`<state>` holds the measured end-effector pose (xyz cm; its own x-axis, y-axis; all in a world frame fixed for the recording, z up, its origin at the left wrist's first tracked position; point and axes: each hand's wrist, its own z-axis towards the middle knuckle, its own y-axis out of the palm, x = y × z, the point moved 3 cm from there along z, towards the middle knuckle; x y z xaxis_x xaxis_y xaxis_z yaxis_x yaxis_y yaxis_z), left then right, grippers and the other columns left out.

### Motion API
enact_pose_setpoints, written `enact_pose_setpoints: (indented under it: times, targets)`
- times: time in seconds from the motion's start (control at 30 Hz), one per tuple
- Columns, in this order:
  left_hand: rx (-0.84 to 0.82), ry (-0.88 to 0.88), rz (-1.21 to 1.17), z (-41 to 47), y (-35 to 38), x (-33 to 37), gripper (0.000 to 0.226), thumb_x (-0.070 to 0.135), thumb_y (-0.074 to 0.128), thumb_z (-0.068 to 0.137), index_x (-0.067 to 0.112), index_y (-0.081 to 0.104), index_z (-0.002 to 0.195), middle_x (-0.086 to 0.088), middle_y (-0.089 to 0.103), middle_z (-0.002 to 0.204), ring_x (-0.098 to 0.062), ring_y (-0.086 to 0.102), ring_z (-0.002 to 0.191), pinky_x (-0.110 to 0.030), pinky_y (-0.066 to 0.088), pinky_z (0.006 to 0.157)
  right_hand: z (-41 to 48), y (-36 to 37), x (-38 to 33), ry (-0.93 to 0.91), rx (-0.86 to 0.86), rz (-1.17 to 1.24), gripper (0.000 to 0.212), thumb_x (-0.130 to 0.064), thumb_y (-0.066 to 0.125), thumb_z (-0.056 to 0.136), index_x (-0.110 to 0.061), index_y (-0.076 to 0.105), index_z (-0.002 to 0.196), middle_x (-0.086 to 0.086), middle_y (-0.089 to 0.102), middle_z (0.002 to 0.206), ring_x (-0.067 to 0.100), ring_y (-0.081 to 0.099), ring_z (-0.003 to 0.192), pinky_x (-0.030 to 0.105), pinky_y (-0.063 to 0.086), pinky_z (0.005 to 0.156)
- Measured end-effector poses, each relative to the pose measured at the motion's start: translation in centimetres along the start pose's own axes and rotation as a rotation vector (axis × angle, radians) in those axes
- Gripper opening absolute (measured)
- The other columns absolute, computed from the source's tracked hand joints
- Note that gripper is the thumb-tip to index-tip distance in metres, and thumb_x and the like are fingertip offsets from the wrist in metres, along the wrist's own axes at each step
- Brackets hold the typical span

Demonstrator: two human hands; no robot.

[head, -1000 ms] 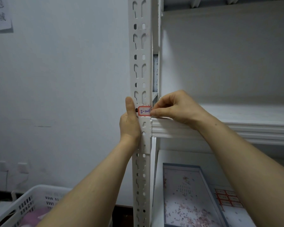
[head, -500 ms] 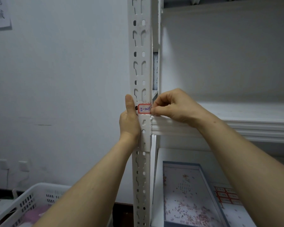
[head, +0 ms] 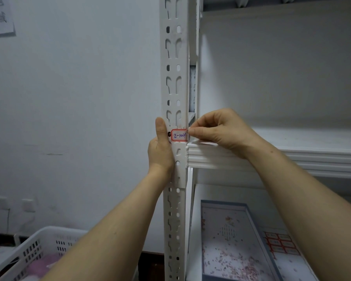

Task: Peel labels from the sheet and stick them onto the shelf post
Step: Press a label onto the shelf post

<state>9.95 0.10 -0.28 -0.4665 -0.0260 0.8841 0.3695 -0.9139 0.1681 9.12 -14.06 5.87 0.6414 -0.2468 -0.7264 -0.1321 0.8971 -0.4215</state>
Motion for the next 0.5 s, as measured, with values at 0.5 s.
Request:
enact_pose_setpoints:
  times: [0.5]
  targets:
    - [-0.013, 0.002, -0.005, -0.14, -0.01, 0.20, 0.073, 0.064, 0.018, 0.091, 0.006, 0.063, 0.086, -0.012, 0.058, 0.072, -0.022, 0.057, 0.069, -0.029, 0.048, 0.068, -0.15, 0.63, -0.77, -0.039, -0.005, -0.081, 0.007, -0.006, 0.075, 0.076, -0.006, 0.069, 0.072, -0.002, 0.066, 0.062, 0.010, 0.059, 0.064, 0.036, 0.055, 0.076]
